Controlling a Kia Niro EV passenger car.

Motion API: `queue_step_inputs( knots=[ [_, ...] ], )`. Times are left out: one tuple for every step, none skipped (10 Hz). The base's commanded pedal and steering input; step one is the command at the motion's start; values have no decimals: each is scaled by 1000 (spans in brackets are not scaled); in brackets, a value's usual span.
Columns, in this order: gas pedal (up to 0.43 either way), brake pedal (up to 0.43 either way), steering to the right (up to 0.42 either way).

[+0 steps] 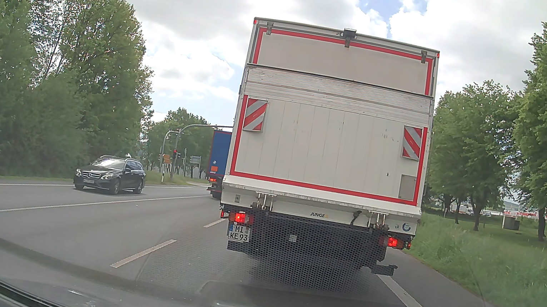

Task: Follow the waypoints while adhering to traffic rules and regulations

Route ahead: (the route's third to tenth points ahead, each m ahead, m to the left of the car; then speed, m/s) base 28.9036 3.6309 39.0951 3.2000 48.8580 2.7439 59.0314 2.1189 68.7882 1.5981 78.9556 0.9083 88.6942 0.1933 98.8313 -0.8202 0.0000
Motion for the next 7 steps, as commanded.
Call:
queue_step_inputs(
  knots=[
    [0, 0, 0],
    [0, 0, 0],
    [0, 0, 0],
    [0, 0, 0],
    [0, 0, 0],
    [0, 0, 0],
    [0, 0, 0]
  ],
)
